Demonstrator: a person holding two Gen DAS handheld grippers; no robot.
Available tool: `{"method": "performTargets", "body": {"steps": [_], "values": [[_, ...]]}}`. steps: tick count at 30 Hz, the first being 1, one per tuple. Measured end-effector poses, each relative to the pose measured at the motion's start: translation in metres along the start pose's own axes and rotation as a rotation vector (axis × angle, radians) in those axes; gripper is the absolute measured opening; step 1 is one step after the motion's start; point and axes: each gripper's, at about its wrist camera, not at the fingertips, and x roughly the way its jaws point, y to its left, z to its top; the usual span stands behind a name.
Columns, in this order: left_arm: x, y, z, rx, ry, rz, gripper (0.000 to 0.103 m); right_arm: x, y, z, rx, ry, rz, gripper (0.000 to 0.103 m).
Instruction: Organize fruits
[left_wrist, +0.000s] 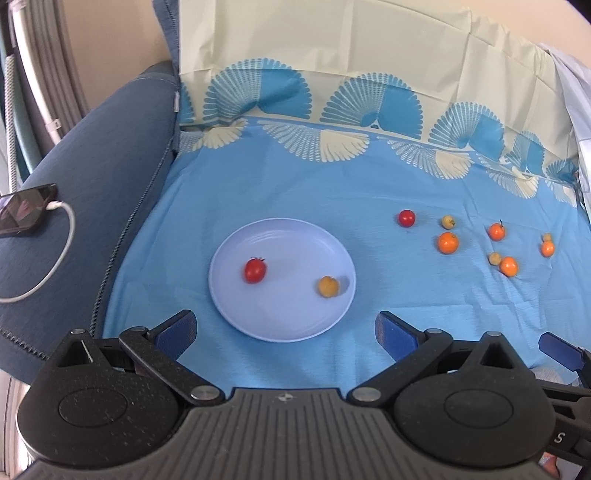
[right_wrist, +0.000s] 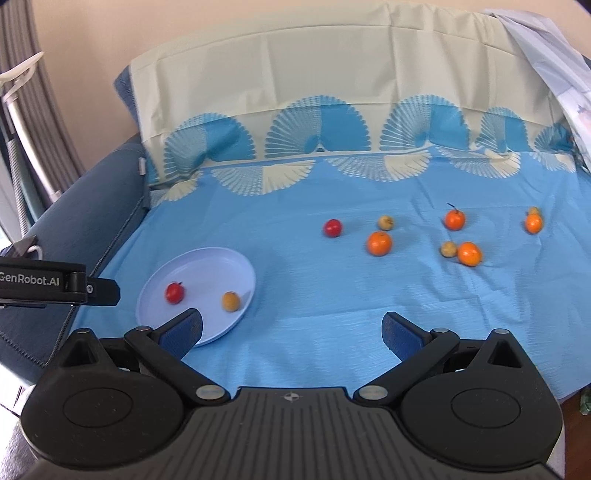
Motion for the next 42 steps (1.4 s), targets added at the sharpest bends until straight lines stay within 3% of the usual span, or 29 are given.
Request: {"method": "performTargets", "body": {"steps": [16,26,32,42], "values": [[0.041,-0.078,0.03,0.129,0.023,-0.05,0.103,0.025,-0.076,0.02,0.102,-0.026,-0.129,0.102],[0.111,-0.148,0.056,0.205,0.115,-0.11,0.103,0.048,-0.147,0.03,0.112,-0.068,-0.282,0.102],[0.168,-0.199,0.079,0.258,0.133,-0.12,0.103,0.091,-0.196,0.042,0.154,-0.031,-0.334,0.102],[0.272,-0.263,0.09,0.315,0.211,-0.121,0.103,0.205,-0.24,0.05,0.112,0.141,-0.329,0.102]]}}
